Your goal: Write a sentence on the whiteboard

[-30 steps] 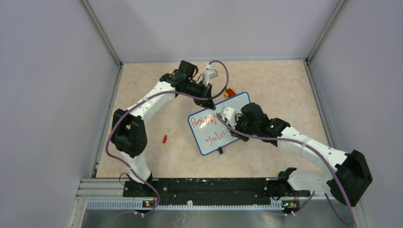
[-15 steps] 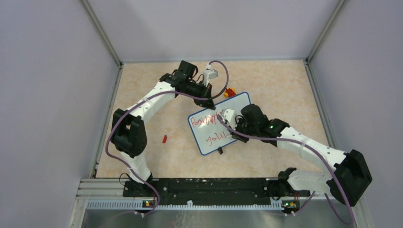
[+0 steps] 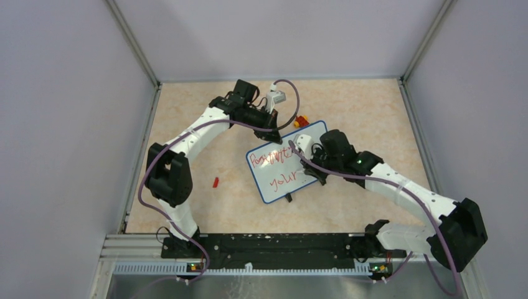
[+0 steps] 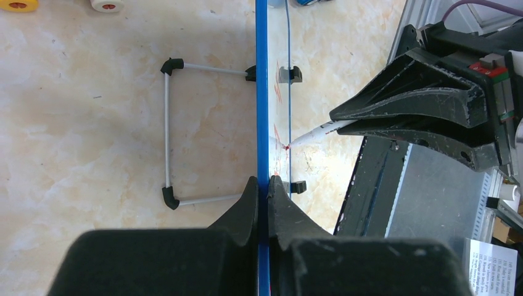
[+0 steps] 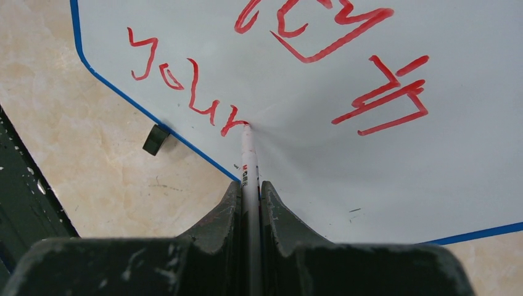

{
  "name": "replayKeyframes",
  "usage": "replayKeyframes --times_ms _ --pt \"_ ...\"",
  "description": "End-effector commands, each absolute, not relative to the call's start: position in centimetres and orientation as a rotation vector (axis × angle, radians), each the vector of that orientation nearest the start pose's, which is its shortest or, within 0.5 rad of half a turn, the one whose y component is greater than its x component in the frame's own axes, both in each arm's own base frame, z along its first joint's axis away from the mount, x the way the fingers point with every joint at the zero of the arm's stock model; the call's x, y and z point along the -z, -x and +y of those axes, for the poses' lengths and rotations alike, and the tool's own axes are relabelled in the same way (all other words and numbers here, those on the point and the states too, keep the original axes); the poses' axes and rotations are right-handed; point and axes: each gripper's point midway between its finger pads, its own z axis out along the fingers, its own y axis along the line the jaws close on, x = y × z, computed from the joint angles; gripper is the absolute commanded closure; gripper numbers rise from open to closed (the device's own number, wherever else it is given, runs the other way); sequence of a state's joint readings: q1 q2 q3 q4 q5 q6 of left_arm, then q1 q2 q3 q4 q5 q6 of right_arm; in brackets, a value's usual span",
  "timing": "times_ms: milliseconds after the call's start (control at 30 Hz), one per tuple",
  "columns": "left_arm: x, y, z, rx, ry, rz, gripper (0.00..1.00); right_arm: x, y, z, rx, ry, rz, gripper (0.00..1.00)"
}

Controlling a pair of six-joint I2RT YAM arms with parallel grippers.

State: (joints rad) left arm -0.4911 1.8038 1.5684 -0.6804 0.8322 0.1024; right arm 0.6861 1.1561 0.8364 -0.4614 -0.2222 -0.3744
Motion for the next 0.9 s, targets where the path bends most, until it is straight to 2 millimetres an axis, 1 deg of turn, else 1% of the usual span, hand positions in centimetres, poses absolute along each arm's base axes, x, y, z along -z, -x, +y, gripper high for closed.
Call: replayKeyframes --times_ms 0,133,233,300,367,467,633,733,867 --pt "-18.2 -29.9 -31.4 1.181 -1.102 2.194 1.0 -16.4 -25.0 21.8 -0.366 1.222 1.897 1.0" --pt "-18.2 -30.0 -31.5 1.184 -1.102 2.192 1.0 -16.0 -24.2 21.6 -0.388 1.259 1.905 1.0" --pt "-18.2 -29.8 -31.4 1.184 -1.102 2.197 1.0 -16.8 -22.1 21.8 -0.472 1.341 1.879 1.0" --pt "-18.2 -29.8 -31.3 1.182 -1.101 2.196 1.0 -17.4 -21.4 21.4 -0.481 1.339 1.881 1.0" --pt "-18.1 -29.7 -31.3 1.182 -1.103 2.195 1.0 -17.3 -21.2 20.6 -0.447 1.325 1.89 1.0" --pt "-18.2 -29.7 -31.5 1.189 -1.106 2.19 1.0 -16.2 -21.4 19.5 -0.439 1.296 1.928 1.0" --pt "-18.3 -29.7 -31.4 1.184 -1.105 2.188 1.0 -15.2 -22.6 18.5 -0.438 1.247 1.963 1.0" --pt "-18.3 -29.6 -31.4 1.183 -1.105 2.188 1.0 -14.9 -23.0 18.5 -0.446 1.233 1.973 1.0" --pt "-18.2 -29.5 -31.3 1.183 -1.105 2.189 1.0 -15.1 -23.3 18.8 -0.454 1.222 1.96 1.0"
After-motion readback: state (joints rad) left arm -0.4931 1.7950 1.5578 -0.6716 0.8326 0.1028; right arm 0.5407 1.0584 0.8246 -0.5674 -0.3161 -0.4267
